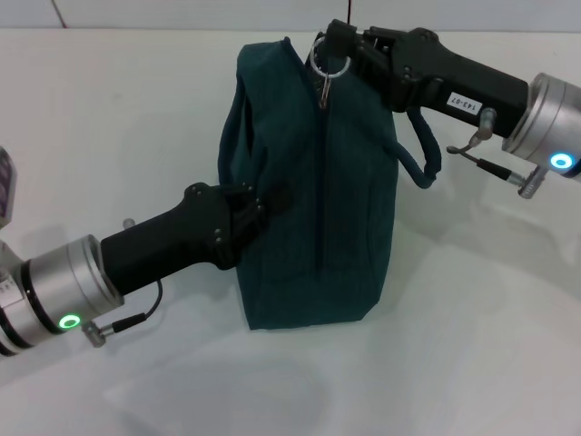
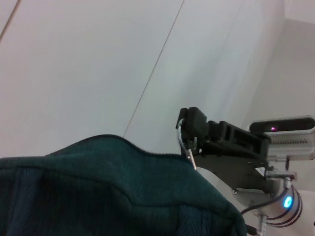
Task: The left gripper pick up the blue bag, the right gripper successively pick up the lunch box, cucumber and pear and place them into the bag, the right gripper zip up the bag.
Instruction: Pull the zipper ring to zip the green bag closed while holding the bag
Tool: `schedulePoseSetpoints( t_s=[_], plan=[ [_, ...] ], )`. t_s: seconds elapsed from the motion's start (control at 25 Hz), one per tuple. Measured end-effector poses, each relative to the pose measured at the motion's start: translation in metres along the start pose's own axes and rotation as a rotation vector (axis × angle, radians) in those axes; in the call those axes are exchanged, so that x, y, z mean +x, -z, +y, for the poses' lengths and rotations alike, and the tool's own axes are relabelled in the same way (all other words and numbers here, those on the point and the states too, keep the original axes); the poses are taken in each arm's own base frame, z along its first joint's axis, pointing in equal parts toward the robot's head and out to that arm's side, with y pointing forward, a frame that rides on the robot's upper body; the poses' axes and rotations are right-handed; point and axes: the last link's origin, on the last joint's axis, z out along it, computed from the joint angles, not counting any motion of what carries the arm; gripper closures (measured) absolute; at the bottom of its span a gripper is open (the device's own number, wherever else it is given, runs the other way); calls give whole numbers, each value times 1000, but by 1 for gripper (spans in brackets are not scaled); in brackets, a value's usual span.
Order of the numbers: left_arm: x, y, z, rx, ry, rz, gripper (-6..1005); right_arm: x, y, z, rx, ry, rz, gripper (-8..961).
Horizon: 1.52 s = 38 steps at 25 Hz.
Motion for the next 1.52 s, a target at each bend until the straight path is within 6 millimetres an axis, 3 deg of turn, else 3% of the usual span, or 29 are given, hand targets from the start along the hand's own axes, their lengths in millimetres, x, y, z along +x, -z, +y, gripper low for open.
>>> schedulePoseSetpoints(
  t_s=[0.92,1.52],
  plan=[
    [0,4,16,-100,-45,13,942,5,4,-8,55,0,19,895],
    [-2,20,15,-43,-60,42,942,8,11,-18,134,8,21,892]
  ],
)
